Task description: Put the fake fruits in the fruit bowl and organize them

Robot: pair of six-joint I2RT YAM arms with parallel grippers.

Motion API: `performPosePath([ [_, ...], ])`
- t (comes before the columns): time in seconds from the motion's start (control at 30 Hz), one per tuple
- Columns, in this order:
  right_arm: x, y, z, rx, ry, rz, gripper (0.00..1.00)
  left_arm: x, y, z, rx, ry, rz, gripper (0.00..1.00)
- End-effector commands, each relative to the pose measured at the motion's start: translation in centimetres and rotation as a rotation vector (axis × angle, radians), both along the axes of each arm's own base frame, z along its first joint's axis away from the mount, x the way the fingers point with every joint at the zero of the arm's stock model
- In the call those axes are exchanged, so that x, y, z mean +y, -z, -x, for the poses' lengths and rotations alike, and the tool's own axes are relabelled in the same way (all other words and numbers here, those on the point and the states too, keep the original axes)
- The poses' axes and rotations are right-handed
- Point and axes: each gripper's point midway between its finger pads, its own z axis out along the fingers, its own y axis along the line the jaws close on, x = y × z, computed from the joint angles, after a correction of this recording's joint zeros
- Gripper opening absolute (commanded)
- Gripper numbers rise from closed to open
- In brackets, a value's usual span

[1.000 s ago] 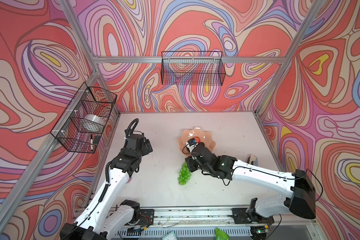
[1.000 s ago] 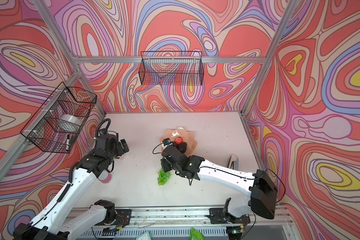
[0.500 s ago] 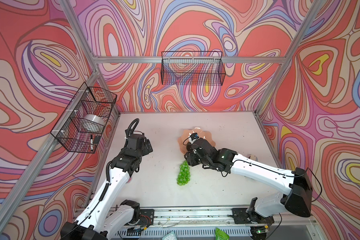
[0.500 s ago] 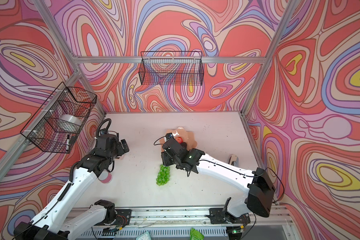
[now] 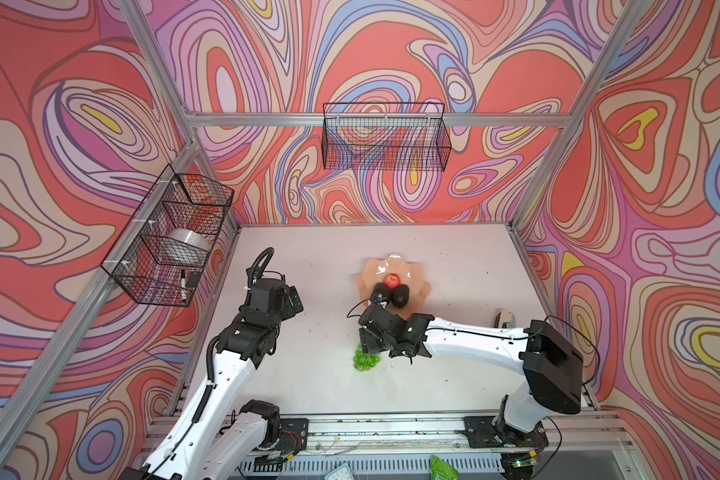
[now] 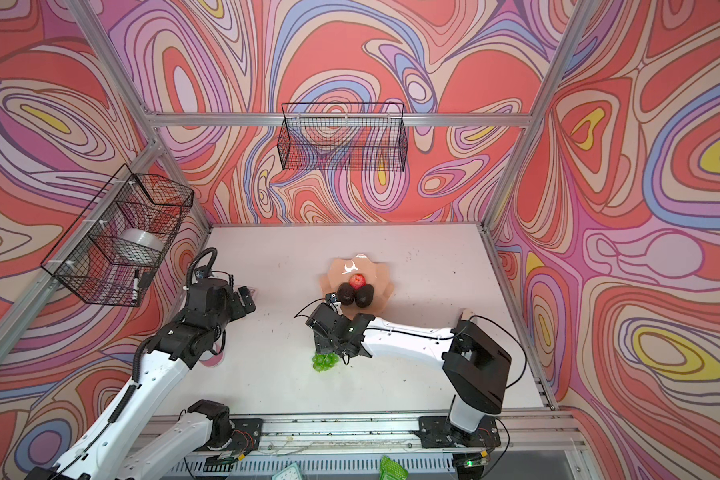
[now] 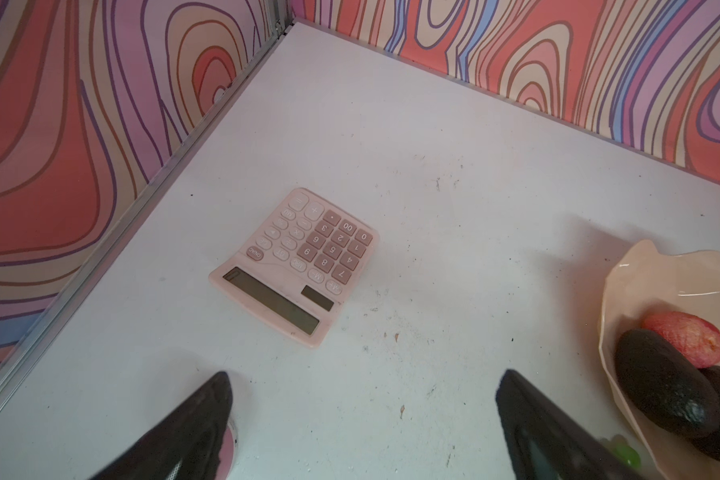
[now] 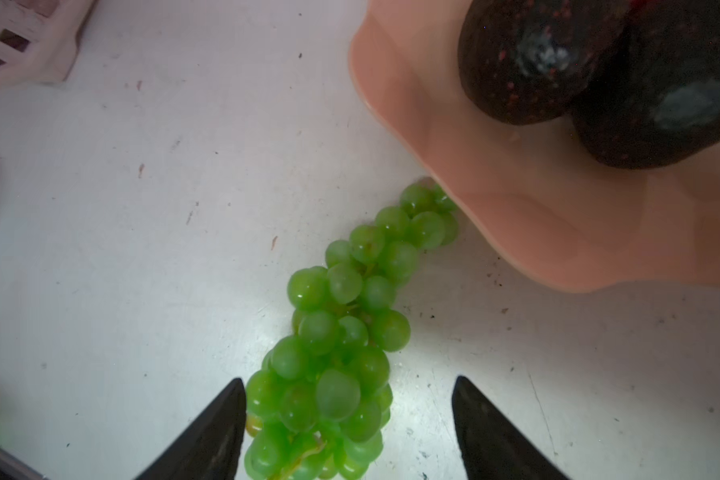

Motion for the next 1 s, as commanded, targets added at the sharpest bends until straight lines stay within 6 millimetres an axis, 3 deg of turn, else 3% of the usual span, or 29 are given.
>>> performPosePath([
  [0.0,0.1,1.2,-0.7,-0.024,0.073,-0.021,0.81,0.1,-0.2,0.4,-0.045,-0.017,0.04,1.0],
  [0.5,2.9,4.8,-1.1,0.024,0.082,-0.01,0.78,0.2,-0.8,1.4,-0.075,-0.002,0.047,1.0],
  [0.77,3.6,4.4,-1.3,0.013,0.063,-0.019,0.47,0.1,-0.8,1.2,-0.079,0.002,0.045,1.0],
  [0.97,4.0,3.2,-1.5,-0.015,0.044,-0.056,0.33,0.2,-0.7,1.2,-0.074,0.0,0.04,1.0],
])
